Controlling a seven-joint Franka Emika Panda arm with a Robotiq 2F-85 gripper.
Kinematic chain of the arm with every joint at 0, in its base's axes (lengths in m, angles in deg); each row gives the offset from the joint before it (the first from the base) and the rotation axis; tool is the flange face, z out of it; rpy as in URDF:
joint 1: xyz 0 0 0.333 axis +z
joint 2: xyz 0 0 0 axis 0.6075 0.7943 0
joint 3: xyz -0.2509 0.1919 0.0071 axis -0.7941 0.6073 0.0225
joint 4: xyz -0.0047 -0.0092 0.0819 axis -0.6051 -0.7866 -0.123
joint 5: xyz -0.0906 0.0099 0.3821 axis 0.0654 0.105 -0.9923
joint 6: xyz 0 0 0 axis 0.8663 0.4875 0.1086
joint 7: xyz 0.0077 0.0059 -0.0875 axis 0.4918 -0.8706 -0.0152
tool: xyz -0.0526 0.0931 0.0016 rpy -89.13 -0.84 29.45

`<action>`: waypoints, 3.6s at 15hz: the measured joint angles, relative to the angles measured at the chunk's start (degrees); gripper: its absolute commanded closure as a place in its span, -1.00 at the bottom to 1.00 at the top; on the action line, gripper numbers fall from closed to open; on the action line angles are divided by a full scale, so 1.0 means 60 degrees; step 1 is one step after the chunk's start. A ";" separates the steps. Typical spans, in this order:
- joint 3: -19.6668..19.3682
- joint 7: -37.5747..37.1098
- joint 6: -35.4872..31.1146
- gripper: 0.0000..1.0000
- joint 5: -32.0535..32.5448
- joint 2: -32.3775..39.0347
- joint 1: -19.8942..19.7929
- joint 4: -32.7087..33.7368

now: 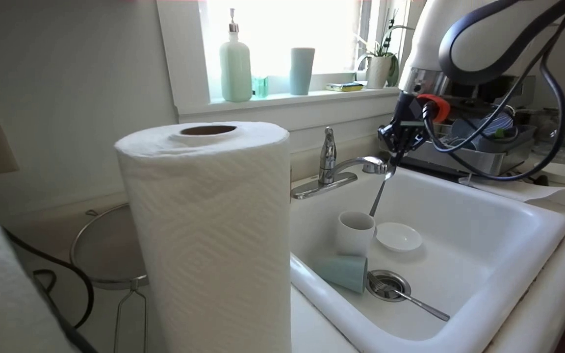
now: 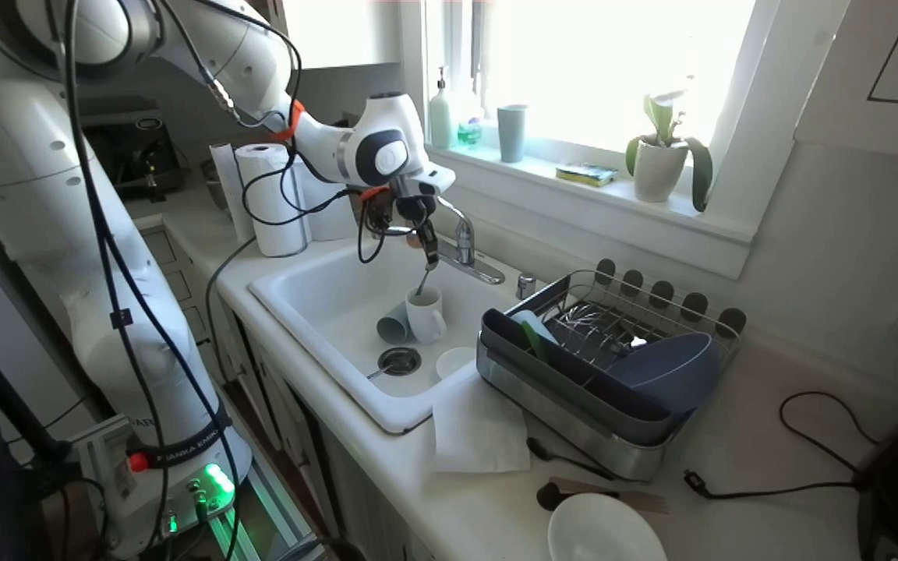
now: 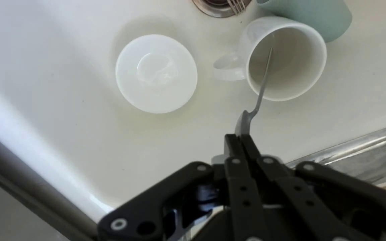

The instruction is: Pick up the silver spoon from the dish rack and put it in the white mug in the sink

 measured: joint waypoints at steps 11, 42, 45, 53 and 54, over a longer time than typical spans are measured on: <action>-0.0601 -0.1762 -0.0634 0.98 0.1036 0.2348 0.1048 0.1034; -0.0903 -0.0690 -0.0561 0.98 -0.1660 0.3061 0.1778 0.1449; -0.0906 -0.0679 -0.0560 0.98 -0.1665 0.3083 0.1782 0.1477; -0.0929 -0.0616 -0.0558 0.42 -0.1674 0.3150 0.1781 0.1562; -0.0929 -0.0597 -0.0559 0.39 -0.1678 0.3155 0.1780 0.1567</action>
